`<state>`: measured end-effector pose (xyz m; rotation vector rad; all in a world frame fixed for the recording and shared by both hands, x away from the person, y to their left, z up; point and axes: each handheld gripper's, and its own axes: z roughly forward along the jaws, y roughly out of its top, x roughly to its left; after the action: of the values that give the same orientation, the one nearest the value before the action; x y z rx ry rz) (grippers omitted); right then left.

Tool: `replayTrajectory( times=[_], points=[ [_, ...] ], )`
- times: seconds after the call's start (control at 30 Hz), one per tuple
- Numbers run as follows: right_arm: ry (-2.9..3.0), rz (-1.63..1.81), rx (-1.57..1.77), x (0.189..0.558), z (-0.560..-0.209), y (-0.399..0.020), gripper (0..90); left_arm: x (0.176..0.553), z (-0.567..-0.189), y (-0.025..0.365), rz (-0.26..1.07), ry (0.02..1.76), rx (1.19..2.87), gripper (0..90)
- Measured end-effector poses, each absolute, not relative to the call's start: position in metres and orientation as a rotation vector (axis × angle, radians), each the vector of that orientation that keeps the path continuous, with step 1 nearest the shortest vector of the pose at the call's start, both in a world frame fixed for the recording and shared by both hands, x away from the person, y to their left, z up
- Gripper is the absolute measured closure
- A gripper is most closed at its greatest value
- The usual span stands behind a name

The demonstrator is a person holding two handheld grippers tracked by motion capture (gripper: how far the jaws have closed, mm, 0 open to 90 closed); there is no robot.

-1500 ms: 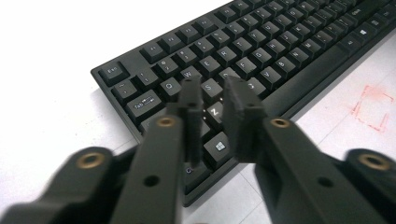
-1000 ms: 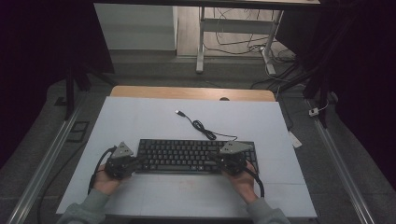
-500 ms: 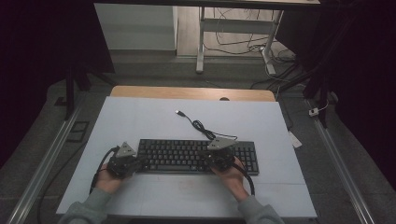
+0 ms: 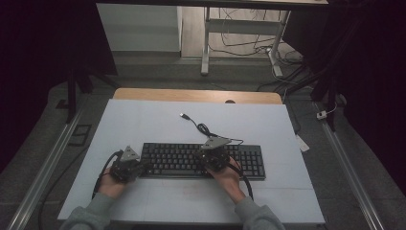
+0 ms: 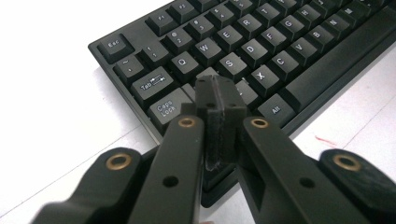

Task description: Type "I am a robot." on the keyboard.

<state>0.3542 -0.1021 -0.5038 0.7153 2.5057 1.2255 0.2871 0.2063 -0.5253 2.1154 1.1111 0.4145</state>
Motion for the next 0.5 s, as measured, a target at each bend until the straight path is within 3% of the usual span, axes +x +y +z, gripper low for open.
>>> replayTrajectory(
  times=[0.5],
  points=[
    [2.523,1.176,0.718,0.361,-0.508,-0.085,89.6,0.288,-0.528,0.206,0.421,1.112,2.128,88.8]
  ],
)
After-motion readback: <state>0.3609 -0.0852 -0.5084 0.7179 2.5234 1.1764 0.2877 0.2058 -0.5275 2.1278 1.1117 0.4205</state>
